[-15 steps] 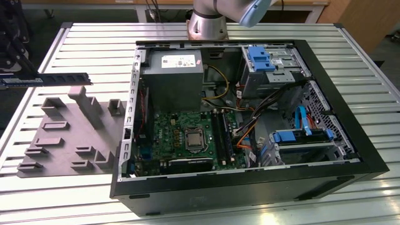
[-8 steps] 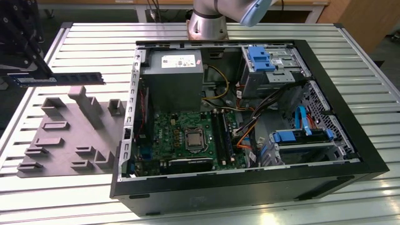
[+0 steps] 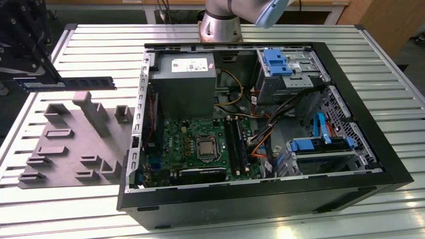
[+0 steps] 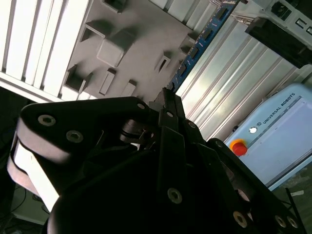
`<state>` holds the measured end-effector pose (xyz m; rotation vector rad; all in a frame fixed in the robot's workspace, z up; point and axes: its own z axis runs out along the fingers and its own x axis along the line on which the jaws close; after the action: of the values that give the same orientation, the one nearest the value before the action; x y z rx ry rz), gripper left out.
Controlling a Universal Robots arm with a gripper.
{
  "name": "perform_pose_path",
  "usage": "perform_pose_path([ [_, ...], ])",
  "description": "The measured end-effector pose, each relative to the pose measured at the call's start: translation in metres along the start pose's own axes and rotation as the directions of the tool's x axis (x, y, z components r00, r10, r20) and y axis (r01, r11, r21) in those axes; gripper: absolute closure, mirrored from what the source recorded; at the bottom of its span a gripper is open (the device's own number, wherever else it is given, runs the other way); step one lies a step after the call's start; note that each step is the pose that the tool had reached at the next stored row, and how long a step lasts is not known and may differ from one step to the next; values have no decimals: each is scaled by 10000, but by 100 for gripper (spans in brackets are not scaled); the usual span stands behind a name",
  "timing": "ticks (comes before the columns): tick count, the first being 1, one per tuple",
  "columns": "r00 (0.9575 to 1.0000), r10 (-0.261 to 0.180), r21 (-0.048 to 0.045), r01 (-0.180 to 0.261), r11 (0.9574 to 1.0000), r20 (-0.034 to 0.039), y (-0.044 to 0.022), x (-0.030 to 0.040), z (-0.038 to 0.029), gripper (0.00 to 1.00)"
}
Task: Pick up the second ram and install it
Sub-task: 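Pick up the second ram and move it above second insertion slot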
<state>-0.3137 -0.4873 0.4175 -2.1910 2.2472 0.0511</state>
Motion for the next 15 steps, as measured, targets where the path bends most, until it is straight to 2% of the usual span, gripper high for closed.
perform_pose_path([
  [7, 10000, 5, -1, -5, 10000, 1, -65, -2, -1, 89],
  [8, 10000, 6, -1, -6, 10000, 1, -118, -3, -2, 89],
  [15, 10000, 5, -1, -5, 10000, 1, -217, -6, -3, 89],
])
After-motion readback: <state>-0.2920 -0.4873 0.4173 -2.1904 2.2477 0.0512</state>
